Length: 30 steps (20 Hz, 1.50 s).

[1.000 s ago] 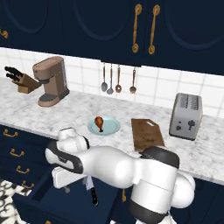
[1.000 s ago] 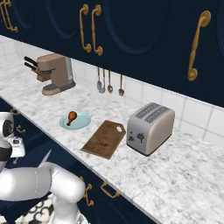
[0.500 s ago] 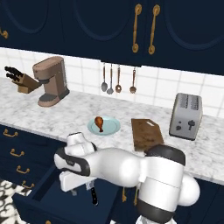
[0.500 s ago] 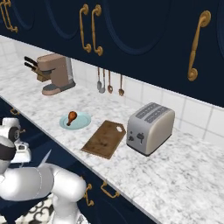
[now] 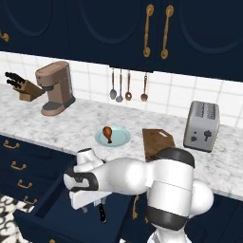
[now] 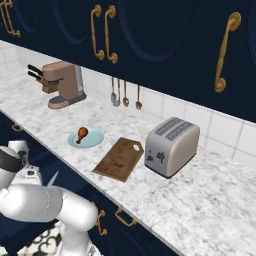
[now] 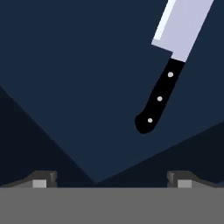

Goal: Pick up the knife from the drawer and place it on the cutting board. Then place the meat from the plate to the cutting board.

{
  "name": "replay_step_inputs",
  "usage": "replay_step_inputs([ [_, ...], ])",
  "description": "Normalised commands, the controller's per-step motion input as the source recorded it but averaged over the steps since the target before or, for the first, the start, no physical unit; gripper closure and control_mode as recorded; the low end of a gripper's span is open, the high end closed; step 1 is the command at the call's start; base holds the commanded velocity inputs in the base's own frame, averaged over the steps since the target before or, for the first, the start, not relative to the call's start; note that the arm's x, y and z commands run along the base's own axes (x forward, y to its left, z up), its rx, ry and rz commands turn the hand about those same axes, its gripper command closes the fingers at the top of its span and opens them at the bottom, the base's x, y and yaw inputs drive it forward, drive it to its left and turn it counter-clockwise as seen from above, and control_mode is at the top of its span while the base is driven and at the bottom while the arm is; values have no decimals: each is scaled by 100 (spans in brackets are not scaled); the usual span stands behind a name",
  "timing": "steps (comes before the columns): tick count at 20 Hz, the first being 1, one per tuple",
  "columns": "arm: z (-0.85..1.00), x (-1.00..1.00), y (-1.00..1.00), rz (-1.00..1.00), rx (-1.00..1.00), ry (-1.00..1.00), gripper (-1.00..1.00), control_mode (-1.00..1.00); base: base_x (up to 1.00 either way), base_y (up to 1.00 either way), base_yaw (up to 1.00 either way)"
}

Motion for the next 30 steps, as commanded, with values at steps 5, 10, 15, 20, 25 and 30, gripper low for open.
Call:
replay_step_inputs([
  [5, -22, 14, -5, -9, -4, -13, -100, -100, 0, 0, 0],
  [10, -21, 29, -24, -5, 0, -1, -100, -100, 0, 0, 0],
  [15, -48, 26, -10, 0, 0, 0, -100, -100, 0, 0, 0],
  [20, -50, 34, 0, 0, 0, 0, -100, -100, 0, 0, 0],
  [25, -52, 15, 0, 0, 0, 0, -100, -100, 0, 0, 0],
  [30, -79, -10, 22, -1, 0, 0, 100, -100, 0, 0, 0],
])
